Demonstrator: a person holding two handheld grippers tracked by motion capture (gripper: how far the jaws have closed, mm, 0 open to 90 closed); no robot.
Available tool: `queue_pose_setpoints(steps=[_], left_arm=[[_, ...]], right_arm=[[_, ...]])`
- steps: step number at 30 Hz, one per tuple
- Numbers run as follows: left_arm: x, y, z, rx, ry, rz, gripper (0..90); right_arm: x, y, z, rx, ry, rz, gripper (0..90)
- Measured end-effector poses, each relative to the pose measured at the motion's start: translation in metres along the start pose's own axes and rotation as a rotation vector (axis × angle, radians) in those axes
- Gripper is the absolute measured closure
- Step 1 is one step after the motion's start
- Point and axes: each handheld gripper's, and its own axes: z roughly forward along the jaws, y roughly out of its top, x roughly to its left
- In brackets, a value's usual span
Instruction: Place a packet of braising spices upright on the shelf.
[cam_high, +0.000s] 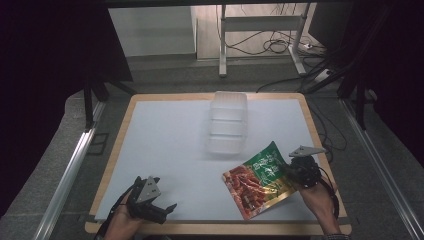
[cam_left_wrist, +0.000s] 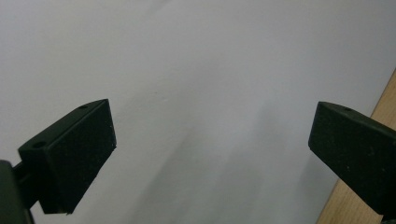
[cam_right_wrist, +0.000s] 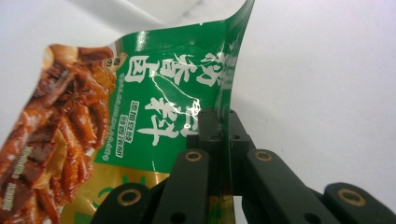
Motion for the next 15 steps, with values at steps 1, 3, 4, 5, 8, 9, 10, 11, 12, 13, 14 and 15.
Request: queue_pose_setpoints(steps=[1, 3, 4, 5, 8, 9, 10, 11, 12, 13, 14, 15], left_arm=[[0.000, 0.000, 0.000, -0.001, 0.000, -0.002, 0.6], [0.000, 0.000, 0.000, -0.003, 0.002, -0.005, 0.6], [0.001, 0.000, 0.000, -0.003, 0.002, -0.006, 0.6], [0.001, 0.000, 0.000, -0.003, 0.003, -0.005, 0.6], [0.001, 0.000, 0.000, -0.005, 0.003, -0.005, 0.6], [0.001, 0.000, 0.000, -0.006, 0.003, -0.004, 0.6], [0.001, 0.000, 0.001, -0.007, 0.003, -0.004, 0.5], [0.001, 0.001, 0.001, -0.008, 0.003, -0.005, 0.5], [0.001, 0.001, 0.001, -0.008, 0.003, -0.006, 0.5], [0.001, 0.001, 0.001, -0.009, 0.002, -0.007, 0.5], [0.001, 0.001, 0.001, -0.010, 0.002, -0.007, 0.5], [0.001, 0.001, 0.001, -0.011, 0.002, -0.007, 0.5]], right_arm=[[0.001, 0.001, -0.002, -0.007, 0.000, -0.001, 89.0], [0.002, 0.004, -0.005, -0.018, 0.007, -0.001, 89.0], [0.003, 0.006, -0.007, -0.025, 0.012, 0.005, 89.0], [0.003, 0.008, -0.009, -0.028, 0.018, 0.007, 89.1], [0.005, 0.015, -0.013, -0.040, 0.037, 0.008, 89.1], [0.006, 0.018, -0.014, -0.041, 0.044, 0.008, 89.1], [0.006, 0.020, -0.015, -0.044, 0.052, 0.011, 89.0], [0.007, 0.024, -0.017, -0.048, 0.062, 0.010, 89.1], [0.008, 0.026, -0.018, -0.050, 0.068, 0.008, 89.1], [0.008, 0.029, -0.019, -0.054, 0.073, 0.006, 89.1], [0.010, 0.033, -0.022, -0.057, 0.085, 0.007, 89.1], [0.011, 0.035, -0.023, -0.062, 0.092, 0.003, 89.1]])
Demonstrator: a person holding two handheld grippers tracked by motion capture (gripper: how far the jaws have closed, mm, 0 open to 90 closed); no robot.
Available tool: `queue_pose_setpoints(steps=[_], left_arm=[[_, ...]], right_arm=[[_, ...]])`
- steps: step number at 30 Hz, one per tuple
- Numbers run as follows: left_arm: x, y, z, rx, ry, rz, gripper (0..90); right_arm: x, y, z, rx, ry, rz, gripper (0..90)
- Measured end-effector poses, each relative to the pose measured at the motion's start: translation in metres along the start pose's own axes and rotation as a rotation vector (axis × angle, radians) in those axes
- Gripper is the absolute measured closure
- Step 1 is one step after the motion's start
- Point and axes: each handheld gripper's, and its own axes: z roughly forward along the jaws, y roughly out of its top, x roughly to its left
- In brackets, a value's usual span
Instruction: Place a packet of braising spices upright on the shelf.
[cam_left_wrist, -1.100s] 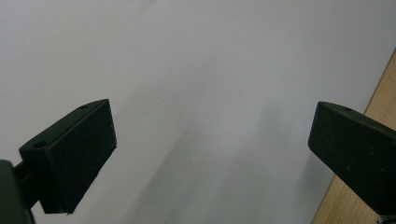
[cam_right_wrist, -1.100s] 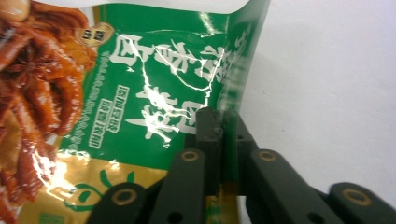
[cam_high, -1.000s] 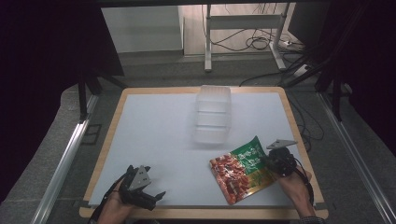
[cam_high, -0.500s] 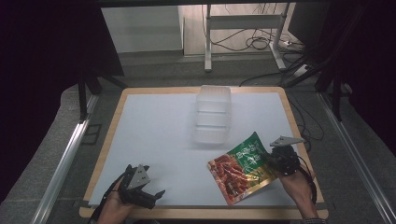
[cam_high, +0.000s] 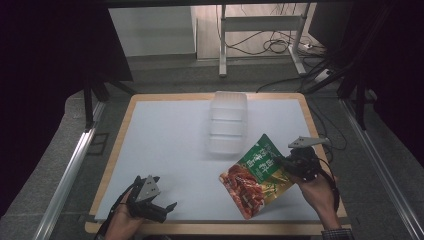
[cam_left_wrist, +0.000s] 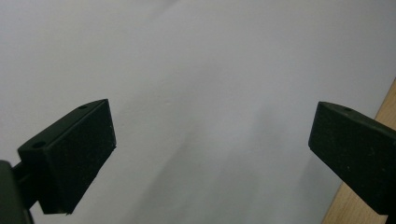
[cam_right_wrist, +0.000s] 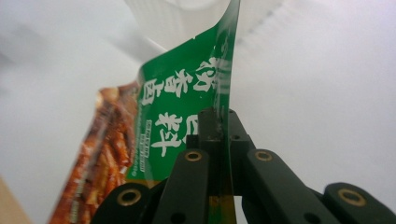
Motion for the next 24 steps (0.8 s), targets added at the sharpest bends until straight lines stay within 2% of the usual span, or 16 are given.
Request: queue_pose_setpoints(steps=[17, 24], left_arm=[[0.000, 0.001, 0.000, 0.004, 0.002, 0.010, 0.5], [-0.001, 0.001, 0.001, 0.009, 0.003, 0.015, 0.5]], right_arm=[[0.028, 0.043, -0.028, -0.077, 0.127, -0.085, 89.1], [0.040, 0.058, -0.036, -0.075, 0.132, -0.141, 89.2]])
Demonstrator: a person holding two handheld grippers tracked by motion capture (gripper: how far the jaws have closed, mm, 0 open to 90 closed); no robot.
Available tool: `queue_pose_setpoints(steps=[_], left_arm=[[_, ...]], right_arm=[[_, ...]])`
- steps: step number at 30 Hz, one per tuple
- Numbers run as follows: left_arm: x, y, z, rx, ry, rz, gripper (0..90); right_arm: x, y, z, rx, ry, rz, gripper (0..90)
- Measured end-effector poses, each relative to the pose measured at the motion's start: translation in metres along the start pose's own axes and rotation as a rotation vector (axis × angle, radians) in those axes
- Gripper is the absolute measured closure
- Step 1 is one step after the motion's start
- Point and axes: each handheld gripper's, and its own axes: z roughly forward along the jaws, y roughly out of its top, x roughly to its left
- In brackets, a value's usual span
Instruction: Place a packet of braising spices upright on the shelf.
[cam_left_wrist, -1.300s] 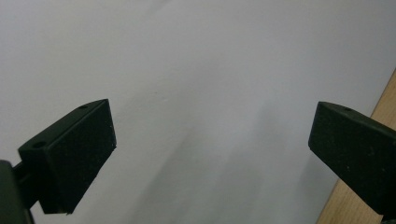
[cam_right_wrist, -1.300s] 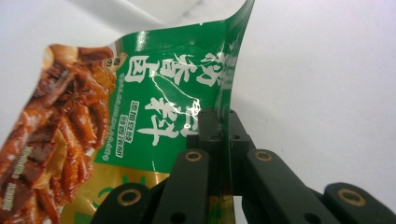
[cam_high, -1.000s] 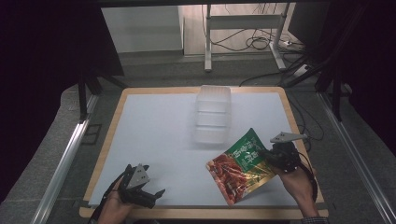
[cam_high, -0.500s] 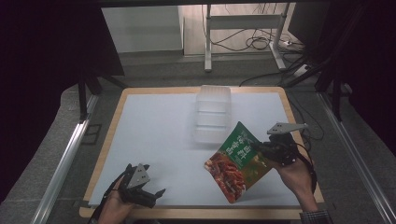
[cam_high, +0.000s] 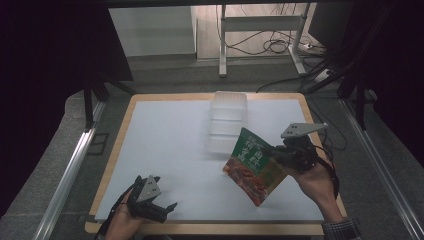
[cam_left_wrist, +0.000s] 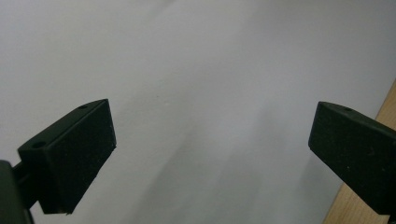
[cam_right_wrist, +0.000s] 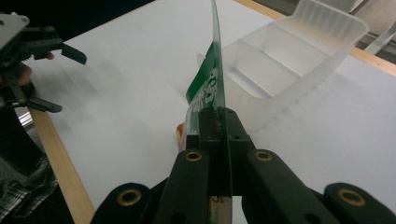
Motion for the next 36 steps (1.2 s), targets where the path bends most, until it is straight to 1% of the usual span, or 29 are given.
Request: queue_pose_setpoints(steps=[2, 3, 8, 12, 17, 22, 23, 24, 28, 30, 31, 36], left_arm=[[0.000, 0.000, 0.000, -0.001, 0.000, -0.001, 0.5], [0.000, 0.000, 0.000, -0.002, 0.002, -0.001, 0.5], [0.001, 0.000, -0.001, -0.006, 0.001, -0.005, 0.5], [0.001, 0.000, -0.001, -0.004, 0.002, -0.003, 0.5], [0.000, 0.000, -0.001, -0.002, 0.002, -0.004, 0.5], [0.000, 0.000, 0.000, -0.002, 0.001, -0.003, 0.5], [0.000, 0.000, 0.000, 0.000, 0.000, -0.003, 0.5], [0.000, 0.000, 0.000, 0.000, 0.000, -0.003, 0.5], [0.001, 0.000, 0.000, 0.001, 0.001, 0.001, 0.4], [0.001, 0.000, 0.000, 0.000, 0.001, 0.000, 0.5], [0.001, 0.000, -0.001, 0.001, 0.001, 0.000, 0.4], [0.001, 0.000, -0.001, -0.006, 0.002, -0.006, 0.3]], right_arm=[[0.001, 0.002, -0.001, 0.001, 0.000, -0.007, 89.2], [0.003, 0.007, -0.002, -0.001, 0.004, -0.017, 89.2], [0.004, 0.015, -0.005, -0.003, -0.007, -0.034, 89.2], [0.001, 0.021, -0.009, -0.007, -0.023, -0.033, 89.2], [-0.004, 0.029, -0.015, -0.019, -0.012, -0.022, 89.2], [-0.006, 0.038, -0.019, -0.027, -0.008, -0.021, 89.2], [-0.006, 0.041, -0.019, -0.029, -0.008, -0.023, 89.2], [-0.007, 0.047, -0.020, -0.033, -0.012, -0.029, 89.2], [-0.009, 0.058, -0.020, -0.044, -0.021, -0.040, 89.2], [-0.010, 0.062, -0.020, -0.048, -0.023, -0.040, 89.2], [-0.013, 0.069, -0.020, -0.056, -0.025, -0.039, 89.2], [-0.019, 0.085, -0.016, -0.069, -0.022, -0.031, 89.2]])
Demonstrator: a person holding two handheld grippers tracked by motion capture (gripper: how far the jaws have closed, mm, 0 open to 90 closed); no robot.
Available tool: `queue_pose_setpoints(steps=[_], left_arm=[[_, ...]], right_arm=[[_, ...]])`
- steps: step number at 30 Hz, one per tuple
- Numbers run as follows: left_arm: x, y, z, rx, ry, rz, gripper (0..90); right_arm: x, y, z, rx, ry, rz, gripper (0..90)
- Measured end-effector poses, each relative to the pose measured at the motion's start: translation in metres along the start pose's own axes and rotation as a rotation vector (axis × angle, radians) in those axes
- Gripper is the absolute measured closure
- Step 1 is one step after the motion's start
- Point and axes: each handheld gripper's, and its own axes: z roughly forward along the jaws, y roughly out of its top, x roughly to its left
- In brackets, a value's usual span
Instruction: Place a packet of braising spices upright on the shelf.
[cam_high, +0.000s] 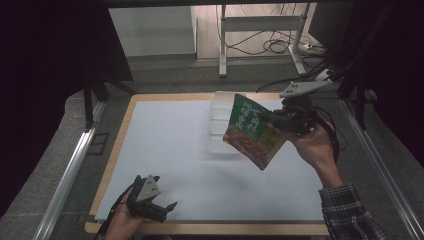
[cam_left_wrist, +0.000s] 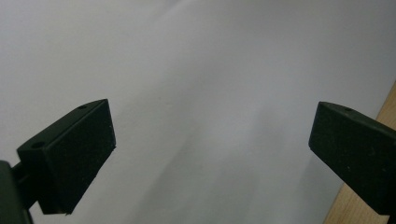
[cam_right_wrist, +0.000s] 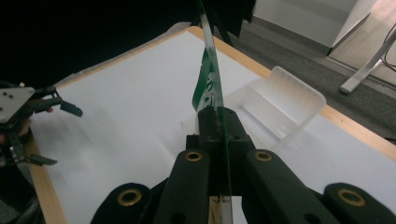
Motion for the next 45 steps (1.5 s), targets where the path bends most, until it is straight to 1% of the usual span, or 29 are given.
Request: queue_pose_setpoints(steps=[4, 5, 6, 8, 10, 12, 14, 15, 20, 22, 23, 24, 25, 26, 28, 30, 31, 33, 38, 40, 41, 45], left_arm=[[0.000, 0.000, 0.000, -0.001, -0.002, -0.003, 0.2], [0.000, 0.000, 0.000, -0.001, -0.002, -0.003, 0.2], [0.000, 0.000, 0.000, -0.001, -0.003, -0.003, 0.2], [0.000, 0.000, 0.000, -0.001, -0.004, -0.003, 0.2], [0.000, 0.000, 0.000, -0.001, -0.004, -0.003, 0.2], [0.000, 0.000, 0.000, -0.001, -0.005, -0.005, 0.2], [0.000, 0.000, 0.000, 0.000, -0.005, -0.005, 0.2], [0.000, 0.000, 0.000, 0.000, -0.005, -0.003, 0.2], [0.000, 0.000, 0.000, 0.000, -0.005, 0.000, 0.2], [0.000, 0.000, 0.000, -0.004, -0.007, -0.005, 0.1], [0.000, 0.000, 0.000, -0.004, -0.007, -0.005, 0.1], [0.000, 0.000, -0.001, -0.010, -0.009, -0.013, 0.0], [0.000, 0.000, -0.001, -0.010, -0.009, -0.013, 0.0], [0.000, 0.001, -0.002, -0.010, -0.012, -0.019, 0.0], [0.001, 0.001, -0.002, -0.015, -0.022, -0.026, 0.0], [0.001, 0.001, -0.003, -0.017, -0.024, -0.030, 0.0], [0.001, 0.002, -0.003, -0.020, -0.027, -0.034, 0.0], [0.001, 0.002, -0.004, -0.020, -0.029, -0.038, 0.0], [0.002, 0.001, -0.004, -0.027, -0.028, -0.046, 0.0], [0.002, 0.001, -0.004, -0.027, -0.027, -0.046, 0.0], [0.003, 0.001, -0.004, -0.025, -0.027, -0.047, 0.1], [0.002, 0.001, -0.004, -0.023, -0.028, -0.046, 0.1]], right_arm=[[-0.004, 0.013, 0.006, -0.008, 0.003, -0.002, 89.2], [-0.004, 0.013, 0.006, -0.008, 0.003, -0.002, 89.2], [-0.006, 0.020, 0.009, -0.010, 0.002, 0.000, 89.2], [-0.008, 0.026, 0.013, -0.014, 0.002, 0.002, 89.2], [-0.009, 0.027, 0.015, -0.017, 0.002, 0.004, 89.2], [-0.014, 0.036, 0.022, -0.022, 0.003, 0.009, 89.2], [-0.015, 0.038, 0.023, -0.023, 0.005, 0.009, 89.2], [-0.018, 0.043, 0.028, -0.029, 0.008, 0.008, 89.2], [-0.025, 0.054, 0.040, -0.039, 0.014, 0.014, 89.2], [-0.027, 0.059, 0.045, -0.037, 0.011, 0.009, 89.2], [-0.027, 0.059, 0.045, -0.037, 0.011, 0.009, 89.2], [-0.030, 0.063, 0.050, -0.039, 0.007, 0.010, 89.2], [-0.030, 0.063, 0.050, -0.039, 0.007, 0.010, 89.2], [-0.034, 0.066, 0.056, -0.041, 0.004, 0.010, 89.2], [-0.037, 0.069, 0.062, -0.040, -0.001, 0.011, 89.2], [-0.038, 0.070, 0.064, -0.041, -0.002, 0.007, 89.2], [-0.042, 0.073, 0.071, -0.040, -0.011, 0.004, 89.2], [-0.046, 0.076, 0.076, -0.038, -0.020, 0.001, 89.2], [-0.058, 0.081, 0.091, -0.043, -0.042, 0.005, 89.2], [-0.060, 0.082, 0.093, -0.045, -0.044, 0.006, 89.2], [-0.064, 0.083, 0.098, -0.053, -0.052, -0.001, 89.2], [-0.069, 0.084, 0.105, -0.058, -0.059, -0.005, 89.2]])
